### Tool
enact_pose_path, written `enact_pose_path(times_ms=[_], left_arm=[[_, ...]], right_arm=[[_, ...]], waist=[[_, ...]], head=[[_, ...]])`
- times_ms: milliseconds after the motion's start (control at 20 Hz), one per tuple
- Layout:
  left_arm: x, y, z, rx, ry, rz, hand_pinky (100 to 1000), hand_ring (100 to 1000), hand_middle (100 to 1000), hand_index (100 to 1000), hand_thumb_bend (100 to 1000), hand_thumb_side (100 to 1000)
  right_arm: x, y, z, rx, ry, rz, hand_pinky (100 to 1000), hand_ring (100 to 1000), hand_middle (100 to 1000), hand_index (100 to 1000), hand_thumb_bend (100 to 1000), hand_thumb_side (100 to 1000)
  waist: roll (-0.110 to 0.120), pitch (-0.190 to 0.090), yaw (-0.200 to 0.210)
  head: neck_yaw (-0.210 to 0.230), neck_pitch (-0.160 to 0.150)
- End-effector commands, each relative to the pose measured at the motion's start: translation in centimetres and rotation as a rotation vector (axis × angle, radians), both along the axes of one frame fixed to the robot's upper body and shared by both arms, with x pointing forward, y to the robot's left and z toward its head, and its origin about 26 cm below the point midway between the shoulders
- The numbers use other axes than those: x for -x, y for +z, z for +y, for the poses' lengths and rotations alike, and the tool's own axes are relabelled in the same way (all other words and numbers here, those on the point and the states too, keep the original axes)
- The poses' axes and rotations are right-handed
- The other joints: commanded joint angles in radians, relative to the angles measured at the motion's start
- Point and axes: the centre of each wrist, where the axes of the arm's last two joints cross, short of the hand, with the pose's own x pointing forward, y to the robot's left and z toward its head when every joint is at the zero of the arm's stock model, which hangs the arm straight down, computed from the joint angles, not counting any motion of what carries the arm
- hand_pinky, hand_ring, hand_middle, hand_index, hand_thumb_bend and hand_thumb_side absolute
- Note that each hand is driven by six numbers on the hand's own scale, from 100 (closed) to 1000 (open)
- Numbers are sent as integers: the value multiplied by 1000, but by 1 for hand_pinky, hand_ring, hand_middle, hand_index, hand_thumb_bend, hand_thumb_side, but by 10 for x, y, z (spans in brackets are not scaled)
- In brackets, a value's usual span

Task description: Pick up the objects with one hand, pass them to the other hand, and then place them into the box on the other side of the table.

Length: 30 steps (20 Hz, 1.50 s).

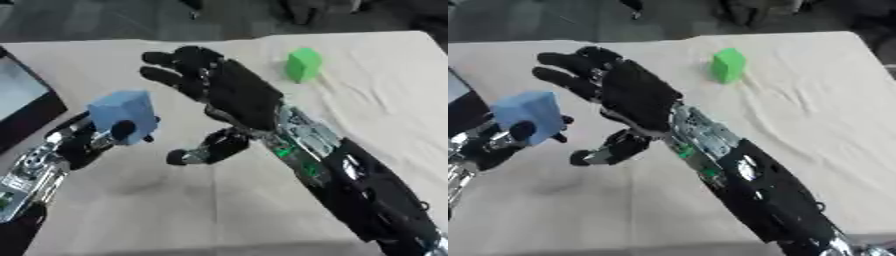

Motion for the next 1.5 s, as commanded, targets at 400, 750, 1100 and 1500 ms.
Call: enact_pose_path(times_ms=[400,750,1100,1500], left_arm=[[-12,24,91,-222,437,-143,729,888,639,687,468,465],[-18,63,190,-822,1244,-331,723,797,624,732,544,355],[-22,44,255,-1529,1480,-197,841,842,851,928,884,601],[-25,90,246,-1539,1629,-447,825,880,881,905,977,566]], right_arm=[[-2,-2,-10,-161,-47,-74,829,807,882,944,536,272],[-4,-12,-13,-146,-59,-35,829,802,872,941,454,289],[-4,-13,-13,-142,-54,-22,830,792,861,941,422,298],[-6,-15,-16,-137,-69,-14,832,787,854,941,402,300]], waist=[[14,-26,-8],[24,-30,-16],[24,-30,-29],[23,-30,-29]], head=[[199,-3],[240,-6],[253,-11],[231,-5]])
